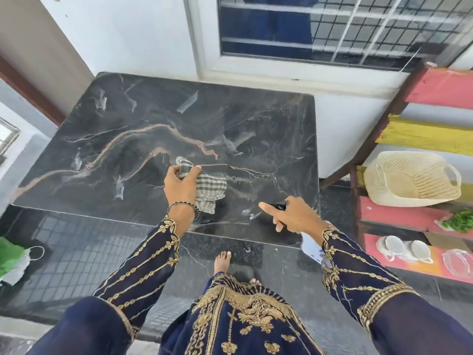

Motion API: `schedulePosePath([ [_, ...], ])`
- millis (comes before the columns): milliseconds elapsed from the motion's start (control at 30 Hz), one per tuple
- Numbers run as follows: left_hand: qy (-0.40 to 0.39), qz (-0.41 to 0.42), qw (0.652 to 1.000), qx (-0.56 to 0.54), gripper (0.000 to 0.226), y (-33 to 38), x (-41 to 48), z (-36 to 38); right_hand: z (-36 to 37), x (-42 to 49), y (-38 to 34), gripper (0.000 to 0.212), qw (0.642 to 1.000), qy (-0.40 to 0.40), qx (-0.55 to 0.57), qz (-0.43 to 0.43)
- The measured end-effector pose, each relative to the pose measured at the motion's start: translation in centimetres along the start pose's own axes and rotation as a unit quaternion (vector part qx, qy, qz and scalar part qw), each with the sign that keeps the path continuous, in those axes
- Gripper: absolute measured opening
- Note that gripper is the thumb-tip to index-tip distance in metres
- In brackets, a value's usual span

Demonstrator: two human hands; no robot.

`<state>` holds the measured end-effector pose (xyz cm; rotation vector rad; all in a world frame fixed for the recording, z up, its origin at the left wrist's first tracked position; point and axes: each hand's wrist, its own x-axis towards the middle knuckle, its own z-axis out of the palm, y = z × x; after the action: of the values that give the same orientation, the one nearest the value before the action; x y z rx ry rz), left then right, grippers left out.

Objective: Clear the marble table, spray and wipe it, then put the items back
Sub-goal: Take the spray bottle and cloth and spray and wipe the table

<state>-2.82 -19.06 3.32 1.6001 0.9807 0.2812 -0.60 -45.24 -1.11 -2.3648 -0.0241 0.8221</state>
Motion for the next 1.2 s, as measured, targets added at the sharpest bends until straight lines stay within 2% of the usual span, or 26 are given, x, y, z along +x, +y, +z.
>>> schedulePosePath([
  [67, -0.023, 0.001, 1.0, -0.006, 0.05, 0.1, -0.4, 0.9, -0.9, -0.5, 1.8, 0.07, 1.0, 0.025, -0.002, 0.0],
  [167, -0.044, -0.001, 0.999, -0.012, 0.064, -0.6, -0.2, 2.2, -1.9, -0.6, 3.7, 0.08, 0.997, 0.076, -0.003, 0.021],
  [367, -0.072, 0.005, 0.997, 0.005, 0.041, 0.8, -1.3, 4.3, -4.2, 0.0, 4.0, 0.078, 0.984, 0.125, 0.113, 0.051],
  [533, -0.086, -0.007, 0.996, 0.001, 0.05, 3.1, -1.5, 6.4, -5.3, 2.6, 2.1, 0.069, 0.964, 0.194, 0.178, 0.043],
  [700, -0.1, -0.011, 0.995, -0.005, 0.055, 3.8, 0.9, 8.4, -6.9, 6.8, 0.0, 0.073, 0.956, 0.228, 0.17, 0.066],
  [767, -0.1, -0.016, 0.995, -0.003, 0.059, 3.6, 2.3, 9.2, -7.6, 8.5, -0.6, 0.084, 0.955, 0.249, 0.145, 0.069],
  [833, -0.103, -0.019, 0.994, -0.005, 0.054, 3.9, 3.8, 9.9, -8.6, 10.6, -1.4, 0.089, 0.951, 0.262, 0.148, 0.065],
  [967, -0.113, -0.025, 0.993, -0.016, 0.037, 5.1, 6.5, 11.3, -11.5, 14.1, -4.5, 0.079, 0.931, 0.269, 0.241, 0.054],
  [1067, -0.114, -0.015, 0.993, -0.04, 0.024, 5.4, 8.6, 12.6, -13.0, 17.0, -5.8, 0.078, 0.927, 0.284, 0.242, 0.046],
  [1200, -0.117, -0.015, 0.992, -0.031, 0.024, 5.5, 11.0, 14.7, -15.1, 20.8, -7.3, 0.079, 0.917, 0.311, 0.242, 0.056],
])
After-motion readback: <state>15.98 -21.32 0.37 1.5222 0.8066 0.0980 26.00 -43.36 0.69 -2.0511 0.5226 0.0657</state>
